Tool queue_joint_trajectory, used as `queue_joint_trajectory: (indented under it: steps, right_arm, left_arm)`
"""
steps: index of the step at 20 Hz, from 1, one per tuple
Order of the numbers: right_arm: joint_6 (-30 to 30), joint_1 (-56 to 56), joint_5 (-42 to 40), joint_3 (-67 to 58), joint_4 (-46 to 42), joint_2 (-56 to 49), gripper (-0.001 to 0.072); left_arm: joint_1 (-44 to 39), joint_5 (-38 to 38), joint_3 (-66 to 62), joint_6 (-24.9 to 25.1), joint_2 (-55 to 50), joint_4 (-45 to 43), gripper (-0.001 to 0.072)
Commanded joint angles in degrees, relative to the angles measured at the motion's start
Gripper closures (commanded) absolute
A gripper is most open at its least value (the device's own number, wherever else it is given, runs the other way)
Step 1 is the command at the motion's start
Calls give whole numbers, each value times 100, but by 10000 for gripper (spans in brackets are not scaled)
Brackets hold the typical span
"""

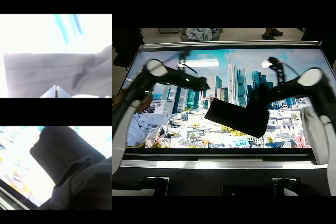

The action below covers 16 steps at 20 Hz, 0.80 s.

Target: Fold the shirts.

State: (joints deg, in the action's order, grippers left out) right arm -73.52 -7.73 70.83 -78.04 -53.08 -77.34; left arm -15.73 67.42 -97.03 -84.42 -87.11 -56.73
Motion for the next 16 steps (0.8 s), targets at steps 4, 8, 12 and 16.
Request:
queue_joint_trajectory:
  steps: [4,8,12,16]
  right_arm:
    - [-175,-1078,-1825,-4,1779,-1725,670]
    - [859,-1080,-1860,-9,2824,-1982,31]
    - [988,-280,-1362,-9,1849,-1440,32]
    - [372,1003,87,0,-791,-824,34]
  left_arm:
    - [404,127,-4,42,1386,-267,676]
    - [210,120,4,42,1469,-271,676]
    - [214,103,214,44,1467,-374,676]
    - [214,120,315,44,1469,-636,676]
